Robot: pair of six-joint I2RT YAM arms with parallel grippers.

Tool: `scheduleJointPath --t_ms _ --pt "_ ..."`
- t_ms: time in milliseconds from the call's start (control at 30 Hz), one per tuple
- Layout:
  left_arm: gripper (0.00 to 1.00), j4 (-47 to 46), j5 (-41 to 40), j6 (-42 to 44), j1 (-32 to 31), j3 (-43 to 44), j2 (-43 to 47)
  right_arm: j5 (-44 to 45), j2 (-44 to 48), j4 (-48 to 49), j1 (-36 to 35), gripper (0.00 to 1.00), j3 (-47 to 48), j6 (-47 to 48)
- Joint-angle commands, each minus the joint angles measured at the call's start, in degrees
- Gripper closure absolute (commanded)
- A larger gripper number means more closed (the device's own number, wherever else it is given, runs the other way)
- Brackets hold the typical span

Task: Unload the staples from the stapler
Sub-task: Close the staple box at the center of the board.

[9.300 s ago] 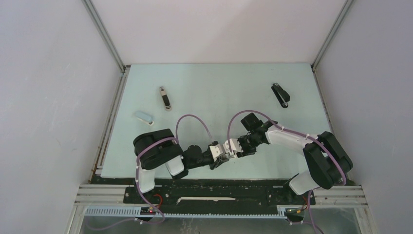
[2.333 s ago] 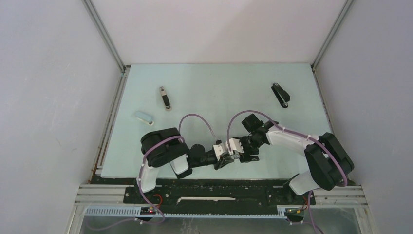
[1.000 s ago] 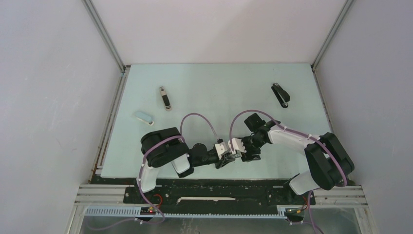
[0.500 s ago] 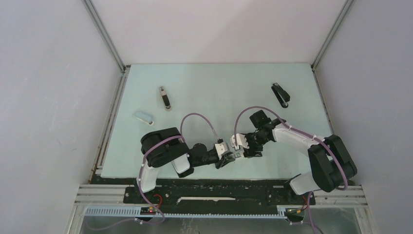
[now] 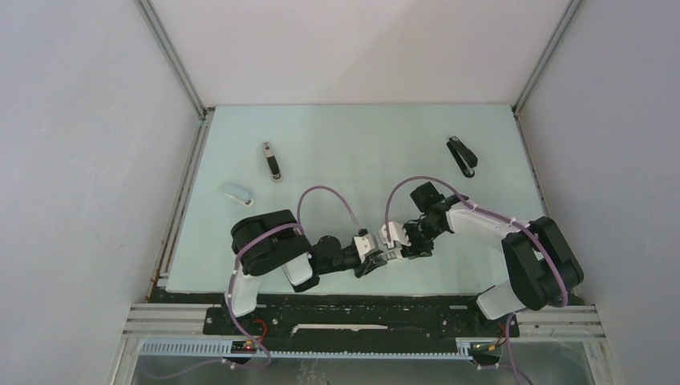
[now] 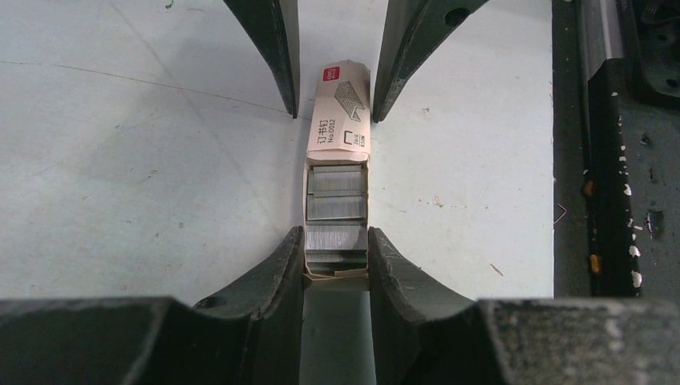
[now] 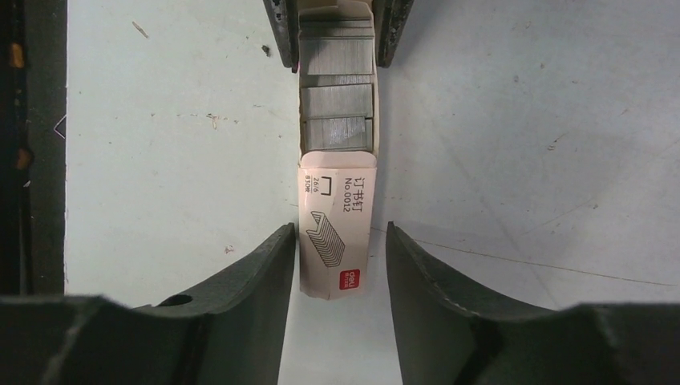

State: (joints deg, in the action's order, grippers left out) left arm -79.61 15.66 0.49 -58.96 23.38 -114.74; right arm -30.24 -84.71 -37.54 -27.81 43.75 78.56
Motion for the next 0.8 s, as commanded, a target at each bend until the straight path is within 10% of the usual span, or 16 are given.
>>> scheduleJointPath --t_ms 0,767 --pt "0.73 2.3 0.4 1.4 -0.3 0.8 1.0 0.9 -1.0 -0.2 -0.8 0.47 0.4 1.0" --pt "0.74 -0.1 10.7 -0.1 2.0 2.2 -0.8 1.3 -1.5 1.2 -4.7 0.63 0.3 0.2"
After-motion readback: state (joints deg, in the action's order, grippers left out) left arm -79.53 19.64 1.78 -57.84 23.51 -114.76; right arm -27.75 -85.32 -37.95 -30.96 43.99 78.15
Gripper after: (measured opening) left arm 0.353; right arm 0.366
